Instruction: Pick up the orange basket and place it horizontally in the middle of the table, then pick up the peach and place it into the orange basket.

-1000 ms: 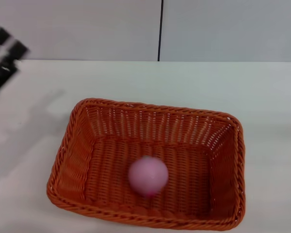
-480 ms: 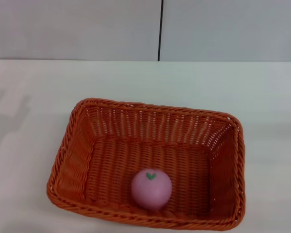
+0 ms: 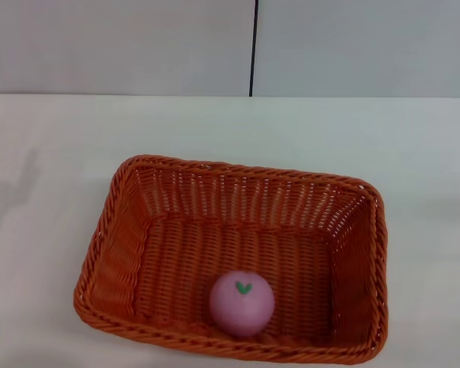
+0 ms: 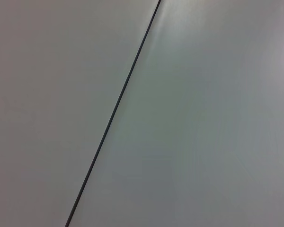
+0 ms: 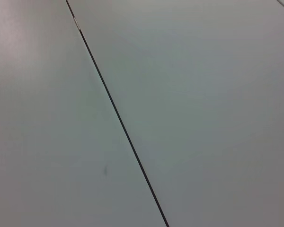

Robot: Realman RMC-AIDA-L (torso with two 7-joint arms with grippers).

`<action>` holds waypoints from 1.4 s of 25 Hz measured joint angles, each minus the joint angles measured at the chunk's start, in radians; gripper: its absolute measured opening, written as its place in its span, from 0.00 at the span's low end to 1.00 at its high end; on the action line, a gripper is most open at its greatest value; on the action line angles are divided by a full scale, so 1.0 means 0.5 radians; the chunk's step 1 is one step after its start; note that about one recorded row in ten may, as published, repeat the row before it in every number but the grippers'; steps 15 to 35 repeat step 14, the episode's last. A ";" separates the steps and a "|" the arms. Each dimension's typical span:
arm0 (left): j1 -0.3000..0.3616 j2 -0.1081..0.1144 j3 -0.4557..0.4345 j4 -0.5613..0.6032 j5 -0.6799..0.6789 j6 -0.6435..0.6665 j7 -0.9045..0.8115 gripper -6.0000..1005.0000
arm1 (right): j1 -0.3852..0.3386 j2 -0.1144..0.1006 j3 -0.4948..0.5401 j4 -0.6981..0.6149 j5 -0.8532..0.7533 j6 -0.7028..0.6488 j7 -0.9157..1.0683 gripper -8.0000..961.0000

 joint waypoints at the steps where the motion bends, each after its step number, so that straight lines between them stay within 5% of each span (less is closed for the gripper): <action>1: 0.000 0.000 0.000 0.000 0.000 0.000 0.000 0.75 | 0.000 0.000 0.000 0.000 0.000 0.000 0.000 0.47; 35: 0.012 -0.001 -0.002 0.018 -0.002 -0.040 0.004 0.75 | -0.004 0.000 0.040 0.018 0.000 0.000 0.000 0.47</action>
